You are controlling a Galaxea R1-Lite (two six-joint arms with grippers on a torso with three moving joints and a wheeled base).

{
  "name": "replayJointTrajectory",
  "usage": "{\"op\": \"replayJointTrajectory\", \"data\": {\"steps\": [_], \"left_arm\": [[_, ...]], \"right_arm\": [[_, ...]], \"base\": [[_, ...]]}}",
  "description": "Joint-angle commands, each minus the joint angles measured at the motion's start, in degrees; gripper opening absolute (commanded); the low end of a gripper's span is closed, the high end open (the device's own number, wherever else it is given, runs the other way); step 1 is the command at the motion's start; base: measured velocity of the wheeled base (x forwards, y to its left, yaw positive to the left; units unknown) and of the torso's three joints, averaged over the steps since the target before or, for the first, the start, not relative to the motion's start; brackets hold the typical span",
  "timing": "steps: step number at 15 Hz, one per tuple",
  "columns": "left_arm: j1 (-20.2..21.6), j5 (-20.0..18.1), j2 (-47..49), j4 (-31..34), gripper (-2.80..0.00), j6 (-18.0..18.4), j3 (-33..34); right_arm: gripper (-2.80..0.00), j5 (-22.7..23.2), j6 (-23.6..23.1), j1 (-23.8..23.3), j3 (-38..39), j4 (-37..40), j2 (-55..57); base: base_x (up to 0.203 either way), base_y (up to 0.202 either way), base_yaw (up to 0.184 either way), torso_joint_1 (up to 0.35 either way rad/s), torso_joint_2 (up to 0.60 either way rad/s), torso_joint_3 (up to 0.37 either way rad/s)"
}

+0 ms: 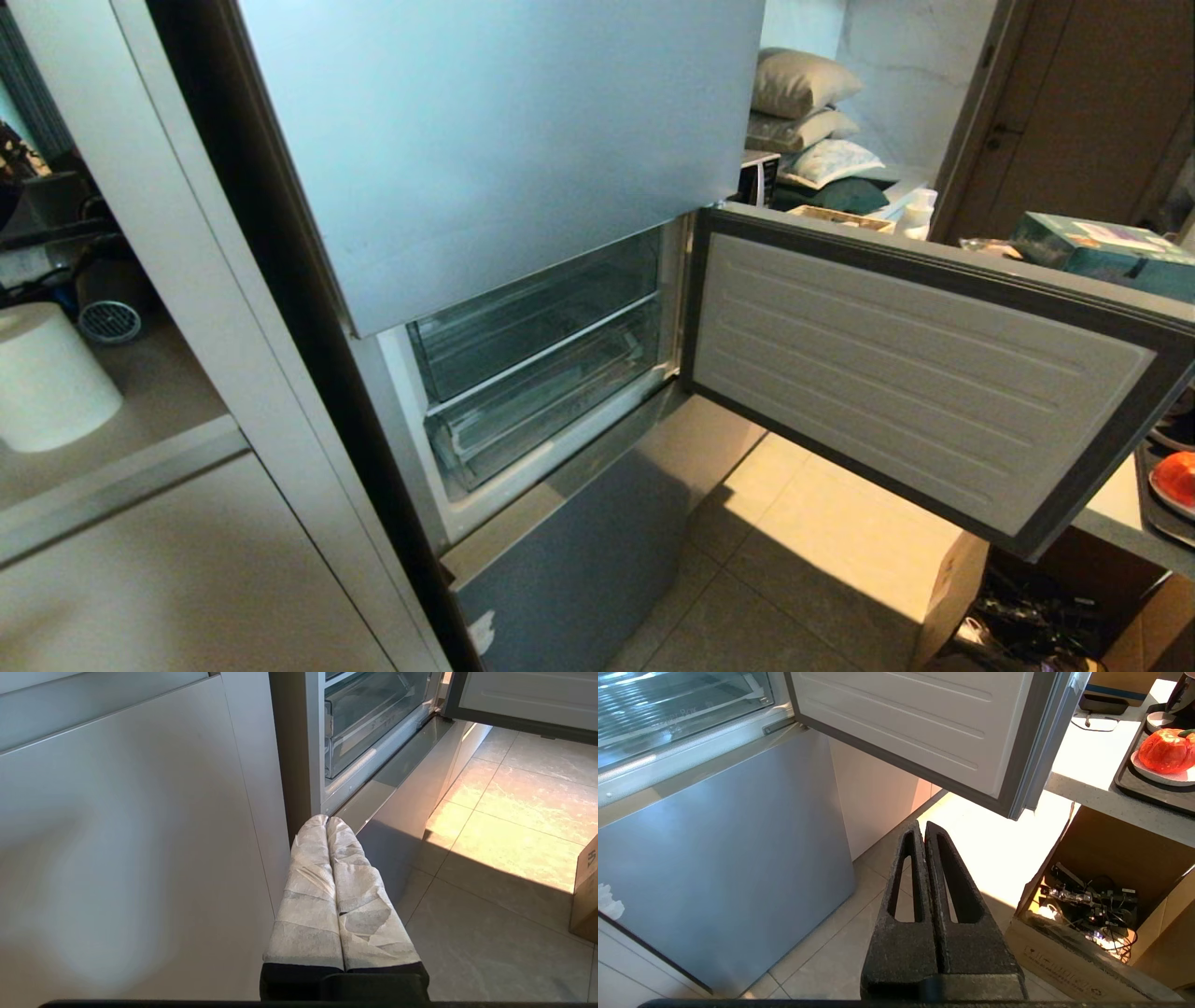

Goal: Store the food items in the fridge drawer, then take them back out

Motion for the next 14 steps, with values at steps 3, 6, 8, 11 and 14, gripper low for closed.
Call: {"op": "replayJointTrajectory", "data": {"steps": [3,6,8,11,14], "left_arm": [[0.04,-0.01,-0.09,-0.04,-2.8,0.04,0.09],[0.04,-0.01,-0.09,-0.04,-2.8,0.04,0.09],[0.04,-0.01,-0.09,-0.04,-2.8,0.04,0.09],[0.04,-0.01,-0.09,-0.04,-2.8,0.04,0.09],[0.04,-0.01,-0.09,0.05,-2.8,0.04,0.09]], "right_arm": [[-2.8,-0.02,0.11,0.0,0.06,-0.22,0.01],[-2.8,-0.14,0.14,0.0,0.04,-0.28,0.0],[-2.8,-1.05,0.13,0.0,-1.46,-0.16,0.12],[-2.8,-4.4,3.98,-0.46,-12.45,0.02,6.76],[-2.8,-5.52,18.36,-5.83,-23.87,-2.08,25.54]], "base": [[0.0,0.0,0.0,0.0,0.0,0.0],[0.0,0.0,0.0,0.0,0.0,0.0],[0.0,0.0,0.0,0.0,0.0,0.0],[0.0,0.0,0.0,0.0,0.0,0.0],[0.0,0.0,0.0,0.0,0.0,0.0]]}}
